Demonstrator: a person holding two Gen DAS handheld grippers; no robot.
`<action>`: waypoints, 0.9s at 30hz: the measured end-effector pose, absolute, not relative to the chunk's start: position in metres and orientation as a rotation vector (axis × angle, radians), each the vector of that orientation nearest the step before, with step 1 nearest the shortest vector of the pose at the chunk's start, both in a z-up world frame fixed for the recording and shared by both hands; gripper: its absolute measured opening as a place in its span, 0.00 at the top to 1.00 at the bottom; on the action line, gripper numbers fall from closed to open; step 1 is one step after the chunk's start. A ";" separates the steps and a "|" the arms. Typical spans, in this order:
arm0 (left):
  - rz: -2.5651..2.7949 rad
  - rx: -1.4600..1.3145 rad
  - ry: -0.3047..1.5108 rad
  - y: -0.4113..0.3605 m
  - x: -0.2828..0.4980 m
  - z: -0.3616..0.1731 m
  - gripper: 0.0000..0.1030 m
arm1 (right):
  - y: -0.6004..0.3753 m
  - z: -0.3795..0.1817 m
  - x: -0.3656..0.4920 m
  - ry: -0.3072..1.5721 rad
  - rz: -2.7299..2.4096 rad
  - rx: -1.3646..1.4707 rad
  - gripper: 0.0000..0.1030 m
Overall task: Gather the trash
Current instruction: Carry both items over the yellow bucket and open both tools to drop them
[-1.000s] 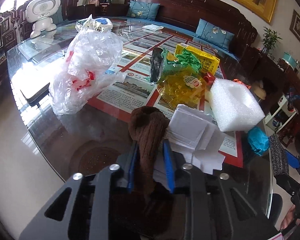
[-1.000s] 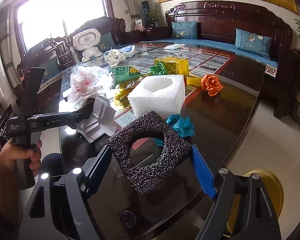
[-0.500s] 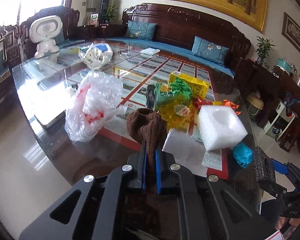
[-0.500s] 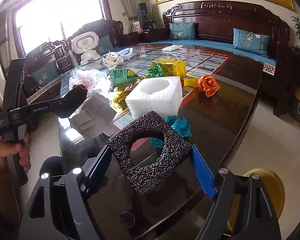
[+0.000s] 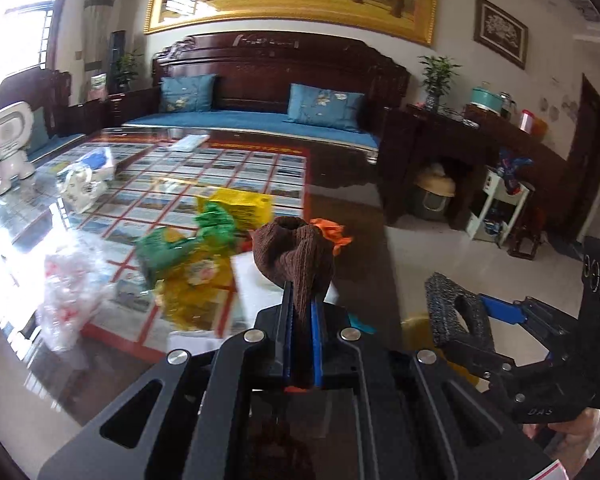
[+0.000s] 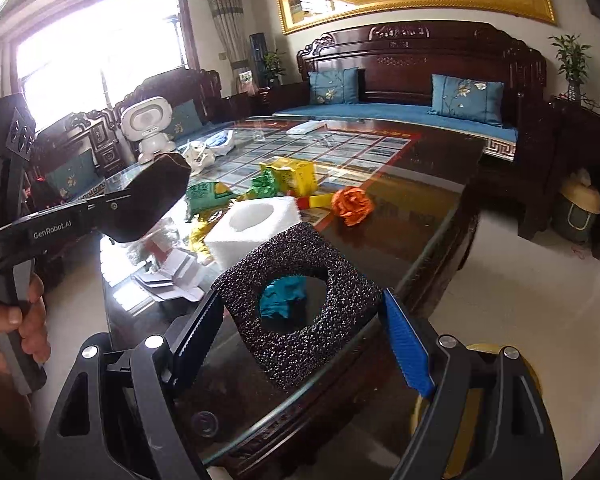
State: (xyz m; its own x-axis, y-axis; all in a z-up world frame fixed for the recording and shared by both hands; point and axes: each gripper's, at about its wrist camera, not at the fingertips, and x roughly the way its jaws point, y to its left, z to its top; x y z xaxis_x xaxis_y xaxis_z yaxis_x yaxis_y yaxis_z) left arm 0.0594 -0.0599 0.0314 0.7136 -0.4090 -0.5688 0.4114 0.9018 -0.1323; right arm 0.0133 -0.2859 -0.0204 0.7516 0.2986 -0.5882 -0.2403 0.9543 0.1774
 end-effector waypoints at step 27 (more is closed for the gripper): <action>-0.874 0.253 1.142 -0.409 0.099 -0.119 0.35 | -0.551 -0.132 -0.010 0.942 -0.133 0.166 0.25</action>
State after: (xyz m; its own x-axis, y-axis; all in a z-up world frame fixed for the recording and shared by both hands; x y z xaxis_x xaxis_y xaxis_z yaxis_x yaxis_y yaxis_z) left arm 0.0986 -0.4093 -0.1191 0.1373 -0.4746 -0.8694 0.7153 0.6547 -0.2444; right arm -0.0104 -0.5515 -0.1317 0.5819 -0.0414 -0.8122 0.1858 0.9790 0.0832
